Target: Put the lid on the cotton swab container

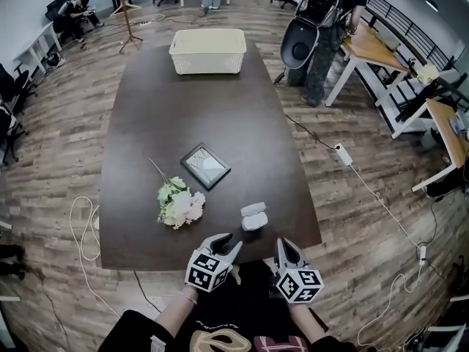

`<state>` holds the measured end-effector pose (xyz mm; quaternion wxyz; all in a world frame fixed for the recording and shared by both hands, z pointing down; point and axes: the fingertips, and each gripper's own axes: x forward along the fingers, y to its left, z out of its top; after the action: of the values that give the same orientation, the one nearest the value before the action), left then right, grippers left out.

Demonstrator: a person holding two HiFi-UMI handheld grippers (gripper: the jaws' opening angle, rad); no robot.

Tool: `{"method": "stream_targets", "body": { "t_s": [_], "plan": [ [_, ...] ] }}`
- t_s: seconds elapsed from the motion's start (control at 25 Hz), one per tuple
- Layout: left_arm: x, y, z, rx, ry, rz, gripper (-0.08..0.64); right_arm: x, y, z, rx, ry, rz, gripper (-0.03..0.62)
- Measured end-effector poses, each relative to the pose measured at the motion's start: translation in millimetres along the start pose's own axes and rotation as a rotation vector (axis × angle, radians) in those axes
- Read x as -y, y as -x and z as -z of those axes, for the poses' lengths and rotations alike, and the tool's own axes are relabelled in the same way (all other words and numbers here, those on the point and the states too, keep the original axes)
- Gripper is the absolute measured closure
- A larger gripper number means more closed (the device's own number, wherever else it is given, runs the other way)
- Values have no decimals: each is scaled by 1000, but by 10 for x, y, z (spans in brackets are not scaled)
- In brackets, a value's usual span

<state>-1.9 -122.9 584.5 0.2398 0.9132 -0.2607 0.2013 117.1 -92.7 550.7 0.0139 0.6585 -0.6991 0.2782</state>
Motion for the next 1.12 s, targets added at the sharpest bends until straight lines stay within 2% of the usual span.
{"method": "stream_targets", "body": {
  "t_s": [0.24,0.52,0.72,0.88,1.0,1.12],
  "plan": [
    [-13,-193,15,-45,11,11,357,172,-138,-171,-15,36,-24,584],
    [-94,-452,-92,-86,-98,-16,310,314,-355,-430,-22,59,-77,584],
    [-51,-620,-101,-114,-164,36,304,333,-533,-530,-51,98,-148,584],
    [-44,-755,-34,-185,-262,65,302,297,-693,-537,-116,162,-221,584],
    [-51,-826,34,-232,-332,49,304,332,-816,-493,-183,219,-222,584],
    [-66,-840,36,-244,-364,38,304,287,-959,-517,-216,209,-264,584]
  ]
}}
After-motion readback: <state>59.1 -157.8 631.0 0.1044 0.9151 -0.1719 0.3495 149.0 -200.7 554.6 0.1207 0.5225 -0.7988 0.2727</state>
